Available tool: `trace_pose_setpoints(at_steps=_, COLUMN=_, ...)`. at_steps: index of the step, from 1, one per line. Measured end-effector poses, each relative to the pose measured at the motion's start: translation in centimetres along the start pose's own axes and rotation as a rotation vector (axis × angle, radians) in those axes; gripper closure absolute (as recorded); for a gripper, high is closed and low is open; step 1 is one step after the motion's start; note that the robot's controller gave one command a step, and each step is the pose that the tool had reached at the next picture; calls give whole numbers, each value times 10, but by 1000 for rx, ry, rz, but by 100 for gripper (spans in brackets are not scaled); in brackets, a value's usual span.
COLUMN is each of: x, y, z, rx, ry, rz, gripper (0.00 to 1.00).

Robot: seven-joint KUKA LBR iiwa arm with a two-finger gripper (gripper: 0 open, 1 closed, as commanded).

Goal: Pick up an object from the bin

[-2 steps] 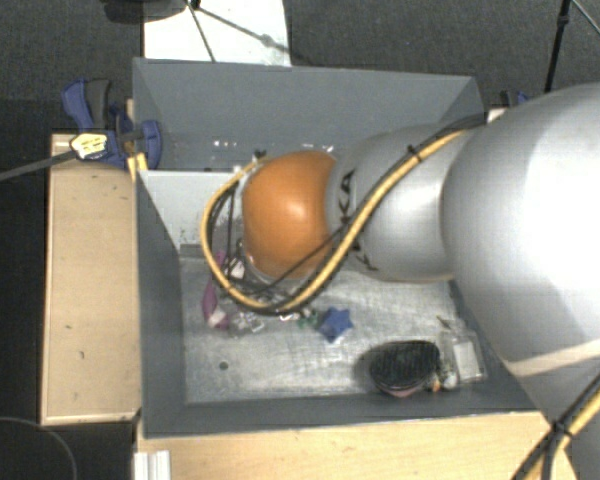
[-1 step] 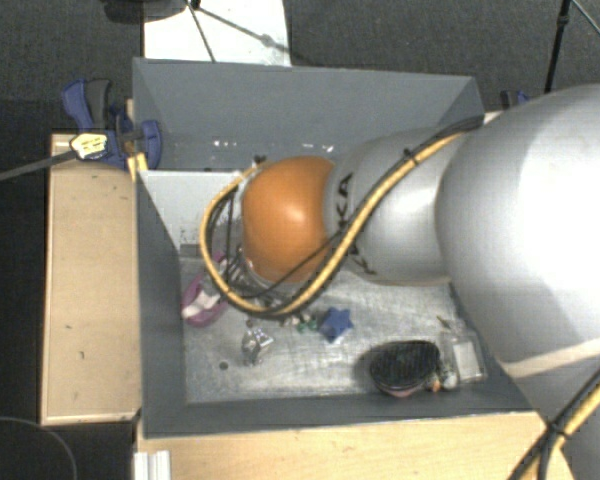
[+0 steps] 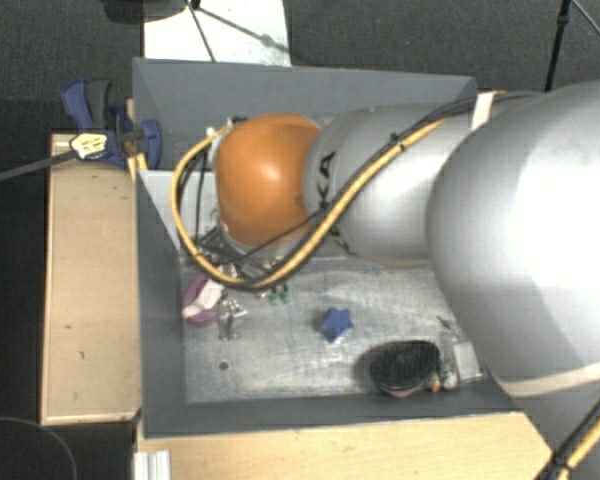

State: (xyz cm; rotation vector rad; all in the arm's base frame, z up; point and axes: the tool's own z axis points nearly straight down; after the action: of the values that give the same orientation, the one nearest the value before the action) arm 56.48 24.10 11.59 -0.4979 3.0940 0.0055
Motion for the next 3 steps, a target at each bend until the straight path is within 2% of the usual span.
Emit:
trace_pose_setpoints(at_steps=1, x=-16, y=-7, z=47, rx=1, ry=4, rz=-173, gripper=0)
trace_pose_setpoints(at_steps=2, x=-17, y=-7, z=46, rx=0, ry=3, rz=-169, gripper=100)
trace_pose_setpoints(at_steps=3, x=-8, y=-6, z=-55, rx=1, ry=-2, rz=-178, gripper=100)
